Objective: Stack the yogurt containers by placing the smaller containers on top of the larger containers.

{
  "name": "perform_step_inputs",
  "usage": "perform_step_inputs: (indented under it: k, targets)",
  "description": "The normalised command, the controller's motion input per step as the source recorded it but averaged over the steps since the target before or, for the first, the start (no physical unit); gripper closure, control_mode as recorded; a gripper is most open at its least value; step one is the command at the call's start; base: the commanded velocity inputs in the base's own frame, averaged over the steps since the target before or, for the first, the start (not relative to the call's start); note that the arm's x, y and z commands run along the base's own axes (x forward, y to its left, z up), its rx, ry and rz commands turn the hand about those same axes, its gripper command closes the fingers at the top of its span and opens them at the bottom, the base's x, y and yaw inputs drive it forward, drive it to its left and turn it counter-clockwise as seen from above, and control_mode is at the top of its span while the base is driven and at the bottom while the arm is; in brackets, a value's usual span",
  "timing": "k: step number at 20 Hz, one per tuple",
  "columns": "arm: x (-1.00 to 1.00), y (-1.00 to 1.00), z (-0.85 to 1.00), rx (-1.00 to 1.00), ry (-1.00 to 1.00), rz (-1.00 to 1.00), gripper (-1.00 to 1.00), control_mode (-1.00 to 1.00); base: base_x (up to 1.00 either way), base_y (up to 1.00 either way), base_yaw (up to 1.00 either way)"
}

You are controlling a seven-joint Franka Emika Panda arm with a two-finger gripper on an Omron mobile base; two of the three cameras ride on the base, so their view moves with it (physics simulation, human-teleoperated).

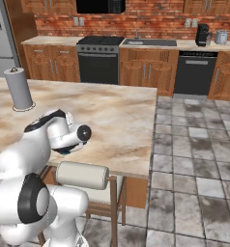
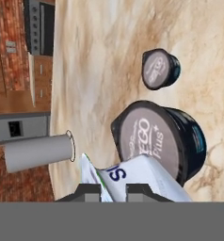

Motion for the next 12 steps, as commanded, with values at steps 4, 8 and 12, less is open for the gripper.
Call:
perform_step_inputs:
  k: [4, 8, 12]
  targets:
    - [0.11, 0.01, -0.11, 0.00, 0.00, 0.00, 1.00, -1.00, 0.00, 0.00, 0.00]
    - [0.12, 0.03, -0.10, 0.01, 0.00, 0.00, 1.00, -1.00, 0.00, 0.00, 0.00]
    - [0.13, 0.06, -0.08, 0.01, 0.00, 0.00, 1.00, -1.00, 0.00, 0.00, 0.00]
